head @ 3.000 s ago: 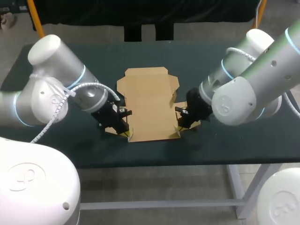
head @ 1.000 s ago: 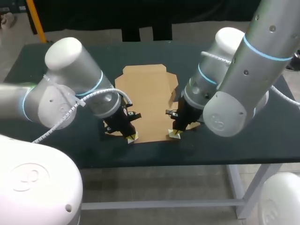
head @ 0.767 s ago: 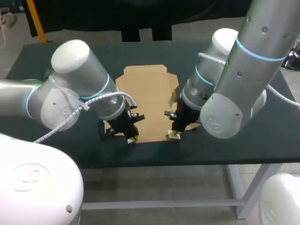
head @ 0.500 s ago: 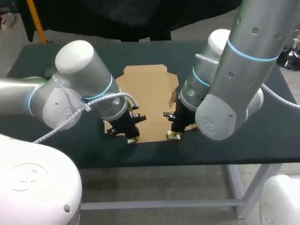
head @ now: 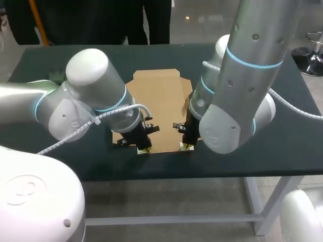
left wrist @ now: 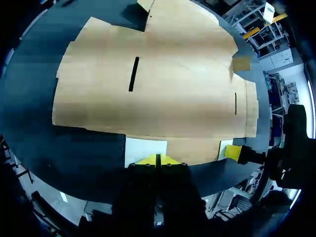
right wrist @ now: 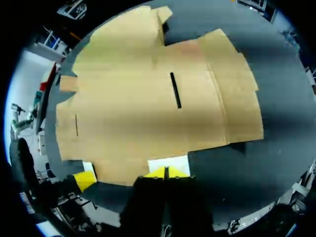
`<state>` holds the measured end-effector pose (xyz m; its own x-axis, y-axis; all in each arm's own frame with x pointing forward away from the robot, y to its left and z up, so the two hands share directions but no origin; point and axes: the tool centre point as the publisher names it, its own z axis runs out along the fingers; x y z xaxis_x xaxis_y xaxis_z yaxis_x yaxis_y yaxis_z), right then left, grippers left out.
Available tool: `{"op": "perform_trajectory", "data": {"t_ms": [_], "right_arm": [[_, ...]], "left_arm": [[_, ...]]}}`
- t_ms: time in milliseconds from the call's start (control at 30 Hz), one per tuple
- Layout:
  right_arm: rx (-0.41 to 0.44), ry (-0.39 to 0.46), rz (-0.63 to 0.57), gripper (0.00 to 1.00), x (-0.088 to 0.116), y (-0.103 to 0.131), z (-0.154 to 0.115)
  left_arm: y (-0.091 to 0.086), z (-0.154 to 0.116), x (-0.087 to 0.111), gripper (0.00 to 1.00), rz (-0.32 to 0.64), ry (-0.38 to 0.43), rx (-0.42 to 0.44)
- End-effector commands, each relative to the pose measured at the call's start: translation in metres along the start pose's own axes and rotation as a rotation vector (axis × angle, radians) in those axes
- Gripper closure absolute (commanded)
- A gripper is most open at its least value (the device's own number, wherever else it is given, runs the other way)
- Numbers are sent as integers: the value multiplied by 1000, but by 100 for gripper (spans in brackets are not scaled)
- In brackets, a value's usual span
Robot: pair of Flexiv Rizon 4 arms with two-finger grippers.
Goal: Assemble the packaging by folding the flat box into shape, placing the metal phone stand inside, and closing the box properly
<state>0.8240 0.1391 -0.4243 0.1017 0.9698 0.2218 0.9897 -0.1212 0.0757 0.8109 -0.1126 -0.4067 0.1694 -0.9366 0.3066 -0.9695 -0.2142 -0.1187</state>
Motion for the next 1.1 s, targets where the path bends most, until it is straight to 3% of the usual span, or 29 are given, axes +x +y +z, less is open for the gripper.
{"op": "perform_trajectory", "data": {"t_ms": [33, 700, 1100], "right_arm": [[-15, -19, 0, 100, 4, 0, 10], [9, -32, 3, 100, 4, 6, 17], [-14, 52, -3, 100, 0, 11, -15]], "left_arm": [[-3, 2, -2, 100, 0, -2, -1], [-7, 20, -8, 100, 23, -15, -42], [-11, -13, -3, 100, 56, 11, -11]]}}
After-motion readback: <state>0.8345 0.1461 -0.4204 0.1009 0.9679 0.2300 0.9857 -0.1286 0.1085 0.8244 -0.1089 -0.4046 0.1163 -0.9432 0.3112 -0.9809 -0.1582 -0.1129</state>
